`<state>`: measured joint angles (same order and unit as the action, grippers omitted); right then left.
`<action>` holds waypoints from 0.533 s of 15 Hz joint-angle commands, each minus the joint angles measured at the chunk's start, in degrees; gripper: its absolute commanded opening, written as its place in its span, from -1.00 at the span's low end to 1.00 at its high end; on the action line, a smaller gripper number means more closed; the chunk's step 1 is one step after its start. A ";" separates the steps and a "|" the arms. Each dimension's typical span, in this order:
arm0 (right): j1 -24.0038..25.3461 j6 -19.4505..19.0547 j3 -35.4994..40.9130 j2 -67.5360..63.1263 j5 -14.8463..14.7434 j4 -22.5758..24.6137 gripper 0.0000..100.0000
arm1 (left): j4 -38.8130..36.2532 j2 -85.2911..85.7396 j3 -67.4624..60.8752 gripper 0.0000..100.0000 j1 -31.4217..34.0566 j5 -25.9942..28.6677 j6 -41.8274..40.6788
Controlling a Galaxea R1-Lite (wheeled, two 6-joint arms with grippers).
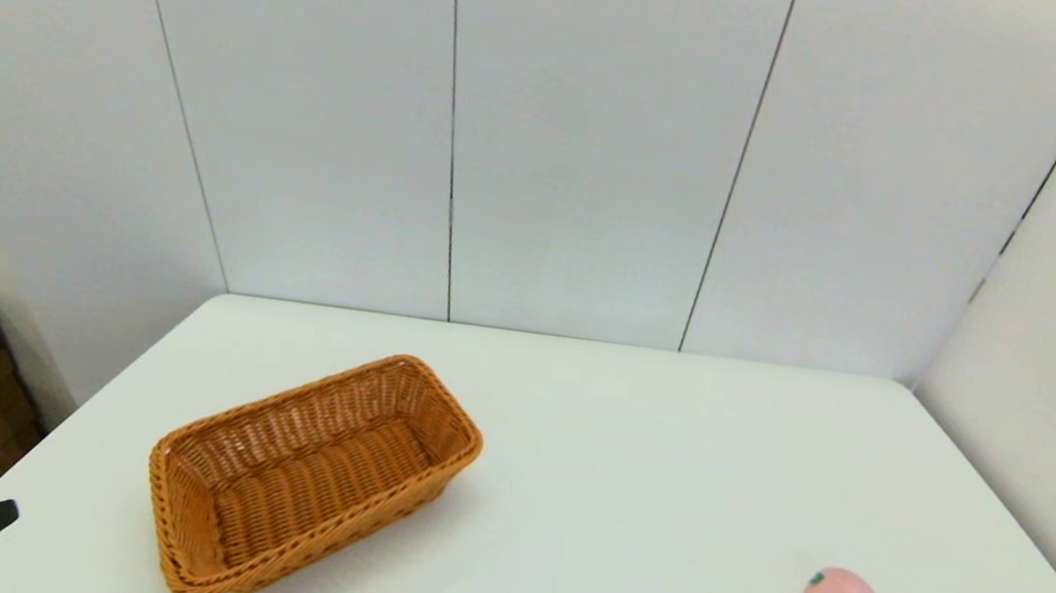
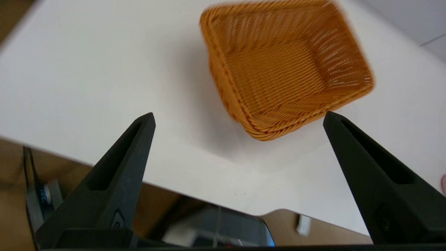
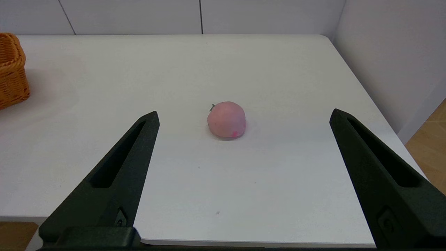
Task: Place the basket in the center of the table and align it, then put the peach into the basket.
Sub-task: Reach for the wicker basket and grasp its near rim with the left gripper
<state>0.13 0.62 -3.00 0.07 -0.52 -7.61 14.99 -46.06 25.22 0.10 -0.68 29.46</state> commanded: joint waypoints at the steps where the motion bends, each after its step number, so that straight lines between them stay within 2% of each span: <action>1: 0.04 -0.01 0.01 0.01 0.00 -0.04 1.00 | 0.83 -29.00 7.47 1.00 -0.98 2.79 11.23; 4: 0.04 -0.01 0.01 0.01 0.00 -0.04 1.00 | 0.74 -38.49 9.67 1.00 -4.76 5.69 15.97; 8: 0.04 -0.01 0.01 0.01 0.00 -0.04 1.00 | -7.26 -50.10 11.69 1.00 -6.51 5.78 19.40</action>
<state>0.13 0.62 -3.00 0.07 -0.55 -7.61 12.48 -85.44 35.22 -4.88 4.85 47.07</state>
